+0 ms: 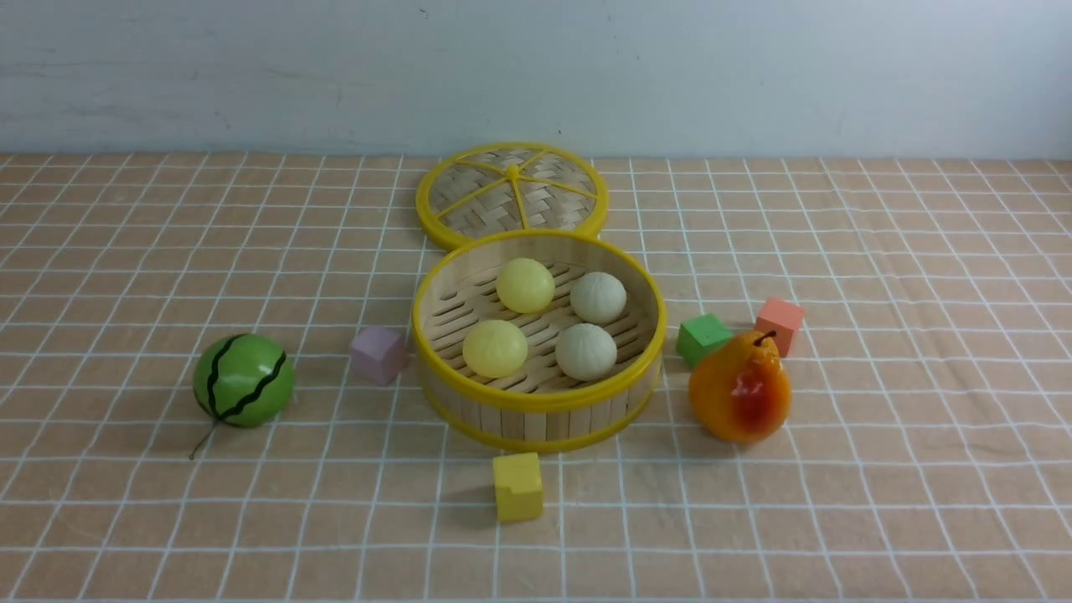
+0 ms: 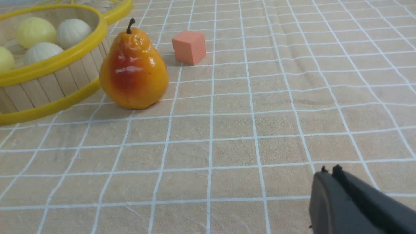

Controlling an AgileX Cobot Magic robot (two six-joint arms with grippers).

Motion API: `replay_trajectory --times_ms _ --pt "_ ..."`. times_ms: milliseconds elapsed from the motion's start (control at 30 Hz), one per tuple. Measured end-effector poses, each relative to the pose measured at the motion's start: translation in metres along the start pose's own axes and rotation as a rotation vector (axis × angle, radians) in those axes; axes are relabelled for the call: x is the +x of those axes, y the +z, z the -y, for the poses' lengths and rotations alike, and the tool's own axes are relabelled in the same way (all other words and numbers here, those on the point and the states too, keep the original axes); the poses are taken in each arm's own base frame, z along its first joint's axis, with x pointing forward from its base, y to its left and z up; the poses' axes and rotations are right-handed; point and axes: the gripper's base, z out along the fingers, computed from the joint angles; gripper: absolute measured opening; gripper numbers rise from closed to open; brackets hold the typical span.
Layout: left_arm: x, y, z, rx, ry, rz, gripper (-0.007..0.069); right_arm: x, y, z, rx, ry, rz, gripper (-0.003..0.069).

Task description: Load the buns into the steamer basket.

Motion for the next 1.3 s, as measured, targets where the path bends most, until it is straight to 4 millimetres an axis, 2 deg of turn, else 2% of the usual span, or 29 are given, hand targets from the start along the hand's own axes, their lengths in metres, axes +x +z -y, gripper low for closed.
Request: replay_trajectory --times_ms 1167,1300 --pt "0.0000 0.0000 0.0000 0.000 0.000 0.000 0.0230 0.0033 -0.0022 0.0004 0.009 0.034 -0.038 0.0031" --pt "-0.0032 -0.0008 -0.0009 -0.011 0.011 0.043 0.0235 0.0033 -0.0022 0.0004 0.009 0.034 -0.038 0.0032"
